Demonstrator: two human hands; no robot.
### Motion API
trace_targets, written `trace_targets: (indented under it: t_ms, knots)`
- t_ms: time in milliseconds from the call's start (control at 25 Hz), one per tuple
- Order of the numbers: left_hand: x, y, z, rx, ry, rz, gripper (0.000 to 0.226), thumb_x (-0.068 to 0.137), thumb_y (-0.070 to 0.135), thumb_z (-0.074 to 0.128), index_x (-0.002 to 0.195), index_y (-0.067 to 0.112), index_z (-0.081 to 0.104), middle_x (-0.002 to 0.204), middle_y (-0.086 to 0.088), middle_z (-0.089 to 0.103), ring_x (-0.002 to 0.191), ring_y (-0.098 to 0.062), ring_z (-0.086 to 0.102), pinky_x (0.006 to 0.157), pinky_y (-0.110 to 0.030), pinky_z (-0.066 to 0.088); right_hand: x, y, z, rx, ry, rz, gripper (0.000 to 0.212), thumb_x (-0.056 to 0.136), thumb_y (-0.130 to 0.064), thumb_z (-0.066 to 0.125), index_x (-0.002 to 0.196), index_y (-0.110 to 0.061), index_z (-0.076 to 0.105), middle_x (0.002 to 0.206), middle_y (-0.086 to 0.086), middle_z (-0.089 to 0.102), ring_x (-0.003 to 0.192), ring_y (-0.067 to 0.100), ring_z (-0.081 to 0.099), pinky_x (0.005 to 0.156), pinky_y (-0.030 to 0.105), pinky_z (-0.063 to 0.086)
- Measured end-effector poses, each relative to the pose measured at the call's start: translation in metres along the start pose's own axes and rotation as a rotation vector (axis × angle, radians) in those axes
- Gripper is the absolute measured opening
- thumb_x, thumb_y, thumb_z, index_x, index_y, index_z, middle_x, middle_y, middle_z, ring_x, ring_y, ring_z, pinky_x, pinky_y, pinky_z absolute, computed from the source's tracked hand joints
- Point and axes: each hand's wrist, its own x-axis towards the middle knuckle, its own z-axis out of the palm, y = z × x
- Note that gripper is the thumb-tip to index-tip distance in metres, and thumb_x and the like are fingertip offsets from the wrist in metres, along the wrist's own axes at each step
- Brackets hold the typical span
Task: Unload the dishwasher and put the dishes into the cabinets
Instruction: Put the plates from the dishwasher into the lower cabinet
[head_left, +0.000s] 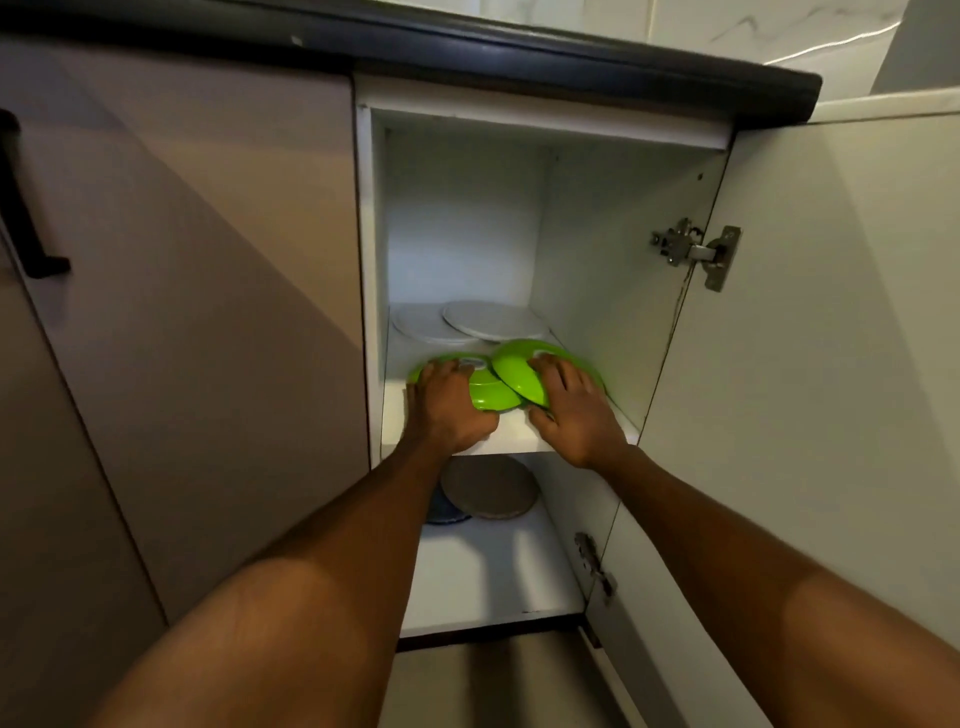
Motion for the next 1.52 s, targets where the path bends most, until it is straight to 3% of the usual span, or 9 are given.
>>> trace_targets:
  t_ms: [160, 280, 440, 600, 760, 960, 1200, 1360, 1520]
  knots:
    - [0.01, -0.012, 0.019, 0.093, -0.065, -0.035, 0.1, 0.063, 0.076, 0.045, 0.15, 0.028, 0.049, 0.152, -0.004, 0.052, 0.141, -0.034, 0.045, 0.118, -0.052, 0.036, 0.001, 0.004, 0.003, 0.021, 0.02, -0.006, 0.072, 0.091, -0.055, 0.039, 0.149, -0.014, 0.048, 0.149, 0.013, 0.053, 0.135, 0.036, 0.05, 0.113, 0.047, 0.04]
    - [0.002, -0.004, 0.021, 0.135, -0.049, -0.063, 0.087, 0.082, 0.065, 0.057, 0.155, 0.02, 0.042, 0.158, -0.007, 0.044, 0.147, -0.035, 0.035, 0.12, -0.055, 0.03, -0.001, 0.006, 0.006, -0.009, 0.076, 0.016, 0.076, 0.09, -0.061, 0.042, 0.15, -0.014, 0.046, 0.154, 0.022, 0.043, 0.14, 0.044, 0.041, 0.115, 0.055, 0.038]
    - [-0.007, 0.003, 0.024, 0.252, 0.046, 0.027, 0.084, 0.087, 0.06, 0.043, 0.158, 0.016, 0.038, 0.162, -0.01, 0.04, 0.152, -0.033, 0.03, 0.124, -0.052, 0.025, 0.004, 0.003, 0.004, -0.074, -0.056, 0.126, 0.086, 0.091, -0.083, 0.029, 0.164, -0.037, 0.022, 0.171, 0.014, 0.018, 0.156, 0.042, 0.018, 0.123, 0.062, 0.022]
    - [-0.001, 0.002, 0.027, 0.287, 0.008, 0.022, 0.09, 0.083, 0.062, 0.032, 0.159, 0.015, 0.035, 0.164, -0.01, 0.039, 0.152, -0.032, 0.031, 0.123, -0.052, 0.024, 0.018, 0.004, 0.002, 0.095, -0.16, 0.289, 0.072, 0.099, -0.077, 0.03, 0.162, -0.054, 0.002, 0.176, 0.009, -0.005, 0.159, 0.046, -0.001, 0.127, 0.064, 0.009]
    - [0.002, -0.001, 0.03, 0.293, 0.015, 0.041, 0.088, 0.084, 0.062, 0.033, 0.157, 0.013, 0.038, 0.162, -0.012, 0.041, 0.15, -0.034, 0.034, 0.122, -0.053, 0.026, 0.014, 0.002, 0.002, 0.034, -0.11, 0.27, 0.075, 0.099, -0.077, 0.032, 0.163, -0.052, 0.001, 0.175, 0.012, -0.006, 0.159, 0.049, -0.001, 0.126, 0.065, 0.01]
    - [0.001, -0.006, 0.033, 0.279, 0.16, 0.146, 0.079, 0.085, 0.058, 0.038, 0.143, 0.007, 0.056, 0.143, -0.016, 0.06, 0.133, -0.038, 0.052, 0.108, -0.051, 0.044, 0.011, 0.0, 0.005, -0.013, -0.017, 0.239, 0.081, 0.093, -0.081, 0.026, 0.164, -0.045, 0.009, 0.173, 0.018, 0.006, 0.157, 0.05, 0.01, 0.125, 0.065, 0.016]
    - [0.002, -0.005, 0.034, 0.244, 0.213, 0.174, 0.064, 0.085, 0.051, 0.042, 0.125, 0.009, 0.068, 0.121, -0.015, 0.071, 0.112, -0.036, 0.063, 0.095, -0.047, 0.051, 0.012, 0.0, 0.01, -0.075, 0.061, 0.226, 0.078, 0.089, -0.074, 0.032, 0.157, -0.036, 0.032, 0.158, 0.016, 0.039, 0.14, 0.048, 0.039, 0.114, 0.06, 0.038]
    - [0.003, -0.008, 0.037, 0.284, 0.227, 0.172, 0.065, 0.085, 0.052, 0.04, 0.128, 0.011, 0.066, 0.125, -0.012, 0.069, 0.115, -0.033, 0.061, 0.097, -0.045, 0.049, 0.009, 0.0, 0.014, -0.106, 0.083, 0.223, 0.08, 0.087, -0.076, 0.035, 0.154, -0.033, 0.035, 0.155, 0.017, 0.041, 0.136, 0.048, 0.041, 0.111, 0.06, 0.04]
    - [0.002, -0.011, 0.038, 0.228, 0.218, 0.188, 0.069, 0.092, 0.055, 0.044, 0.149, 0.018, 0.05, 0.142, -0.01, 0.061, 0.128, -0.032, 0.055, 0.109, -0.047, 0.043, 0.004, -0.006, 0.008, -0.085, 0.113, 0.221, 0.079, 0.091, -0.08, 0.027, 0.158, -0.038, 0.032, 0.161, 0.015, 0.034, 0.142, 0.05, 0.035, 0.113, 0.065, 0.035]
